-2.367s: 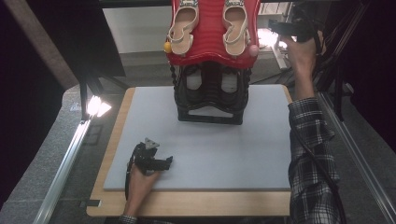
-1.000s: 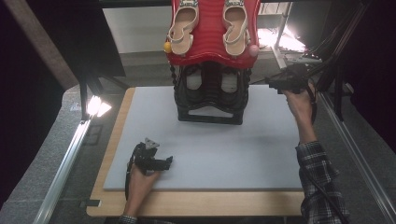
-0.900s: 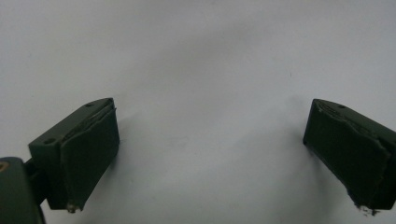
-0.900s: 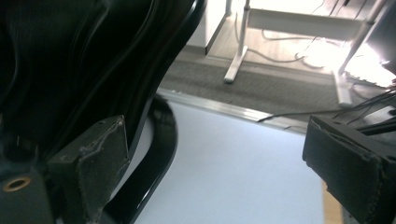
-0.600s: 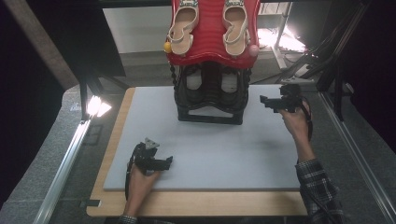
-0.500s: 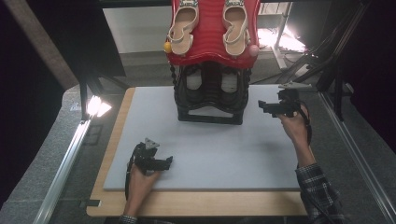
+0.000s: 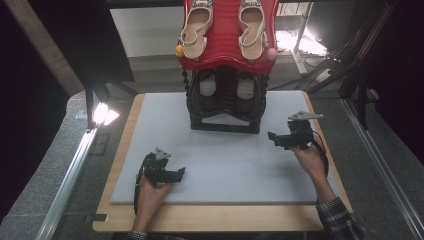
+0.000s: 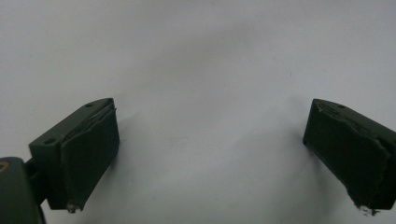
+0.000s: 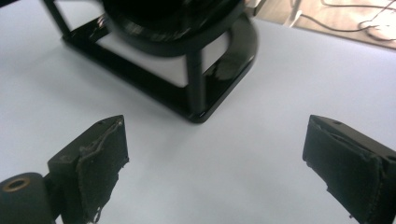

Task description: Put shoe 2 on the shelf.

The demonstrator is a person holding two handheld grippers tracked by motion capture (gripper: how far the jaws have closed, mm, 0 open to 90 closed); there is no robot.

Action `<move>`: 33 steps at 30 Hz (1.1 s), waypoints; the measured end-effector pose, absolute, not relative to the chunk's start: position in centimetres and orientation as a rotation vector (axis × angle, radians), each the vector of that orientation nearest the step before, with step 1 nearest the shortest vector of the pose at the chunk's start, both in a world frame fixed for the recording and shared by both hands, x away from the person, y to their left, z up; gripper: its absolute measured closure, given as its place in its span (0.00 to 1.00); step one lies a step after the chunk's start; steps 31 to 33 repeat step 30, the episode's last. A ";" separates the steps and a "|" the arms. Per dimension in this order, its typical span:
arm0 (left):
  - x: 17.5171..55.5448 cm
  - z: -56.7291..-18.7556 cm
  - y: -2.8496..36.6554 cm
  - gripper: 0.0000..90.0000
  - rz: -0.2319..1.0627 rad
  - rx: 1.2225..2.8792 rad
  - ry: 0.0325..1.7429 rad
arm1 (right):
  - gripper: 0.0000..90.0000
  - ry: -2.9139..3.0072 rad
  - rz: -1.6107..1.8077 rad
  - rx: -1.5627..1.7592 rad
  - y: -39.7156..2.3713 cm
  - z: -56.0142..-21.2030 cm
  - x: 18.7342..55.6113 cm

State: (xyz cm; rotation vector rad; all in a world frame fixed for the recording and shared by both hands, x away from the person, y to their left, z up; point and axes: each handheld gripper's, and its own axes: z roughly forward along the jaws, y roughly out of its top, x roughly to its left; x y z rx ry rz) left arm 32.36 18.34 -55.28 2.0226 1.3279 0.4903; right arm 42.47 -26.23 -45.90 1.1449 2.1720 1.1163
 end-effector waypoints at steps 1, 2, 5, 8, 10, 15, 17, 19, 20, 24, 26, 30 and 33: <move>32.4 -55.3 18.3 0.04 0.490 2.022 1.328 | 0.07 2.183 1.113 1.141 -26.1 -46.2 42.1; 32.4 -55.3 18.3 0.04 0.491 2.023 1.328 | 0.07 2.191 1.112 1.138 -26.0 -46.4 41.8; 32.3 -55.3 18.3 0.04 0.491 2.023 1.327 | 0.07 2.215 1.102 1.121 -25.7 -47.2 40.9; 32.3 -55.3 18.3 0.04 0.492 2.023 1.327 | 0.07 2.238 1.111 1.122 -25.5 -48.1 40.0; 32.3 -55.3 18.3 0.04 0.493 2.023 1.326 | 0.07 2.251 1.106 1.120 -25.3 -48.5 39.6; 32.3 -55.3 18.3 0.04 0.496 2.024 1.326 | 0.07 2.287 1.097 1.121 -25.1 -50.1 38.3; 32.3 -55.3 18.3 0.04 0.497 2.024 1.325 | 0.07 2.304 1.088 1.124 -25.1 -50.9 37.9; 32.3 -55.3 18.3 0.04 0.498 2.024 1.325 | 0.06 2.311 1.078 1.125 -25.2 -51.6 37.5; 32.3 -55.3 18.3 0.04 0.497 2.023 1.326 | 0.06 2.317 1.079 1.126 -25.2 -52.0 37.3; 32.3 -55.3 18.3 0.04 0.501 2.025 1.325 | 0.06 2.353 1.028 1.115 -25.1 -53.1 37.1; 32.3 -55.3 18.3 0.04 0.502 2.025 1.324 | 0.06 2.343 1.021 1.100 -24.9 -53.0 36.9; 32.3 -55.3 18.3 0.04 0.496 2.023 1.326 | 0.06 2.361 1.004 1.092 -24.8 -53.1 37.0; 32.3 -55.3 18.3 0.04 0.496 2.023 1.326 | 0.06 2.361 1.004 1.092 -24.8 -53.1 37.0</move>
